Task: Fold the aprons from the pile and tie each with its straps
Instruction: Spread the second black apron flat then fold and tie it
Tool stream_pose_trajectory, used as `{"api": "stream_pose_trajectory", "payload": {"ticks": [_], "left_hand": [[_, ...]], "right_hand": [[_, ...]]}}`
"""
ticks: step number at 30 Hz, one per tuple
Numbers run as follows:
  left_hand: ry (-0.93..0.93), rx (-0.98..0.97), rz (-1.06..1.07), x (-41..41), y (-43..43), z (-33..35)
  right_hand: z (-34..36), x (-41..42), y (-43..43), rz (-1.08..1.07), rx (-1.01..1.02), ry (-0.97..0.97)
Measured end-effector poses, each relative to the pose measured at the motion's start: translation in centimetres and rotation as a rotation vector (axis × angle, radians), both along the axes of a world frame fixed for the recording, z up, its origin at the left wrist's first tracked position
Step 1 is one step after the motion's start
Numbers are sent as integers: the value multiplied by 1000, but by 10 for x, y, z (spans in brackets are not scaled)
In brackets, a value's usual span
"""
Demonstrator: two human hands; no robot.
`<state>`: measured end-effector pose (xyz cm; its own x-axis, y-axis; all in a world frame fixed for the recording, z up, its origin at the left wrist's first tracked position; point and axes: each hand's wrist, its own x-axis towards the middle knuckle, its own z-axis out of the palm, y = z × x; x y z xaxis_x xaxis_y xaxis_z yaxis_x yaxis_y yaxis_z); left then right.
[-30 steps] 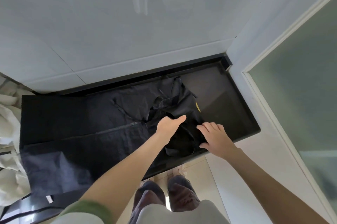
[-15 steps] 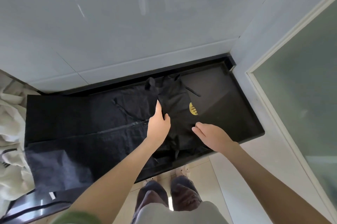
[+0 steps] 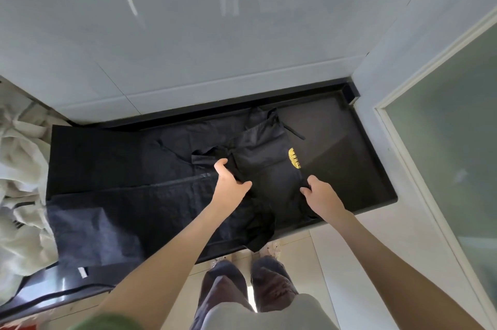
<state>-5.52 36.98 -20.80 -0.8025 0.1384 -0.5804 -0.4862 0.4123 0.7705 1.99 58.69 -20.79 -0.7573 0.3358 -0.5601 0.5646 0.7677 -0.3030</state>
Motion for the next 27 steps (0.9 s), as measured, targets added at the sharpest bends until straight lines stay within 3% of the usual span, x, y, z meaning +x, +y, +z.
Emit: {"api": "stream_pose_trajectory", "payload": {"ticks": [8,11,14,17,20,24,27], "left_hand": [[176,-162,-24,-26,-10,17],[235,-290,8,-39,-32,21],[227,-438,-12,-46,-54,24],[197,-608,-65,-46,-72,30],[193,-842,-181,-43,-86,33],[429,-1030,-312,-38,-101,28],[602,-907,-480,-34,-95,25]], "right_hand": [[4,8,20,-101,103,-10],[8,4,14,-90,223,103],[10,-11,-9,103,331,319],[10,-33,-44,424,195,463],[8,-55,-82,684,14,441],[1,-83,-118,760,84,314],[-2,-96,-128,654,165,235]]}}
